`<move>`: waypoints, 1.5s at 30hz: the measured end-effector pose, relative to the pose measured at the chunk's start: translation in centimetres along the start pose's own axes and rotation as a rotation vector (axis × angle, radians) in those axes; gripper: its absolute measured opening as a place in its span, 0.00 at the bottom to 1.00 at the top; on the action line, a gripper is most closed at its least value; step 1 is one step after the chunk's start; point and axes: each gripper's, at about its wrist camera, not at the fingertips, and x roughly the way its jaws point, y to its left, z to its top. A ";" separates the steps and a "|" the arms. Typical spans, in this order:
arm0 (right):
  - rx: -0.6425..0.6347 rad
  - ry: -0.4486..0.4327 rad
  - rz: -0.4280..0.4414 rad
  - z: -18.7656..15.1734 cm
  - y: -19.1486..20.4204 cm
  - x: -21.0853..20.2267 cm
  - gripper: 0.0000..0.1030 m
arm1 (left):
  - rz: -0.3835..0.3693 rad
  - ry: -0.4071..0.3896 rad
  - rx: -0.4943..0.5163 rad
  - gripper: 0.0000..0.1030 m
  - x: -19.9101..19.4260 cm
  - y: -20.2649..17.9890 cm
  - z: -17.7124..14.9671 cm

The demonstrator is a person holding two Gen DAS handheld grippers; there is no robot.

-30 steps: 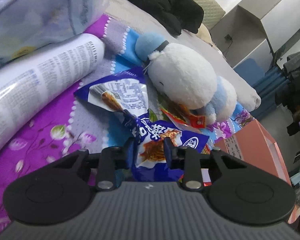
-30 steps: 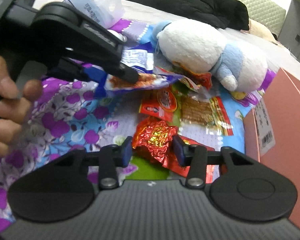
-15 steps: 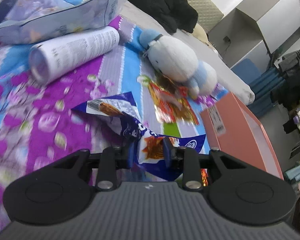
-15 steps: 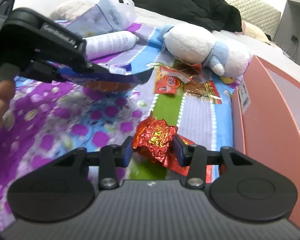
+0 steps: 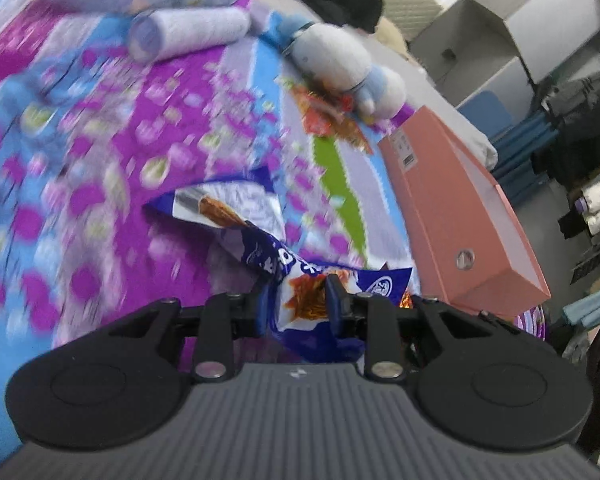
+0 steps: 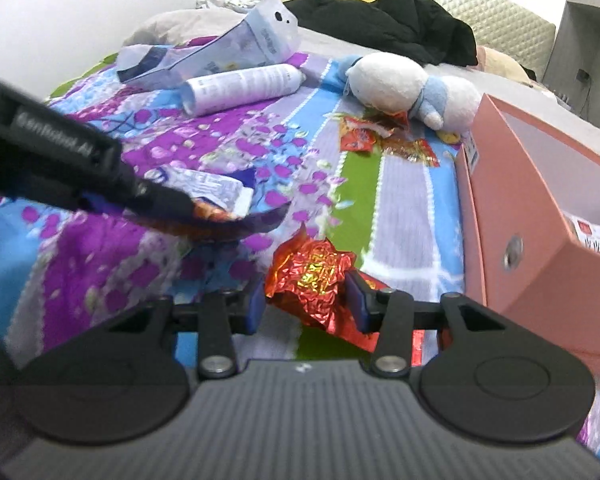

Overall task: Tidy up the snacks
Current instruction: 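Lift the blue bag with the left gripper while the right lifts the red foil candy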

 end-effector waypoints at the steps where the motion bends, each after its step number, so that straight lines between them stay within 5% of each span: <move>1: 0.001 0.002 0.002 -0.3 0.1 -0.2 0.45 | 0.007 0.002 -0.021 0.32 -0.5 0.3 -0.6; 3: -0.002 0.019 0.005 -0.6 0.3 -0.5 0.45 | 0.028 -0.001 -0.058 0.37 -1.2 0.6 -1.4; 5: 0.012 0.018 0.010 -0.9 0.2 -0.9 0.46 | 0.060 0.006 -0.100 0.54 -1.8 1.0 -2.0; 7: 0.044 0.031 0.018 -1.2 0.0 -1.1 0.59 | 0.081 -0.012 -0.143 0.77 -2.3 1.5 -2.3; 10: 0.102 0.021 0.036 -1.7 -0.3 -1.4 0.71 | 0.112 -0.038 -0.164 0.83 -2.8 1.6 -1.9; 15: 0.265 0.006 0.038 -2.4 -1.2 -0.8 0.71 | 0.164 -0.059 -0.182 0.84 -2.3 0.7 -0.7; 23: 0.257 -0.033 -0.055 -2.7 -0.4 0.6 0.68 | 0.276 -0.039 -0.160 0.84 0.3 -1.1 0.6; 27: 0.212 -0.025 -0.061 -2.6 -0.1 0.8 0.44 | 0.297 -0.029 -0.172 0.84 1.3 -1.2 0.6; 34: 0.162 -0.007 -0.074 -2.3 -0.3 0.3 0.38 | 0.345 -0.026 -0.132 0.84 2.3 -1.9 0.9; 41: 0.170 0.005 -0.077 -2.6 -1.4 -0.2 0.38 | 0.439 0.024 0.045 0.83 4.6 -3.1 1.1; 45: 0.176 0.012 -0.078 -2.7 -1.8 -0.2 0.38 | 0.461 0.036 0.169 0.73 5.3 -4.1 0.7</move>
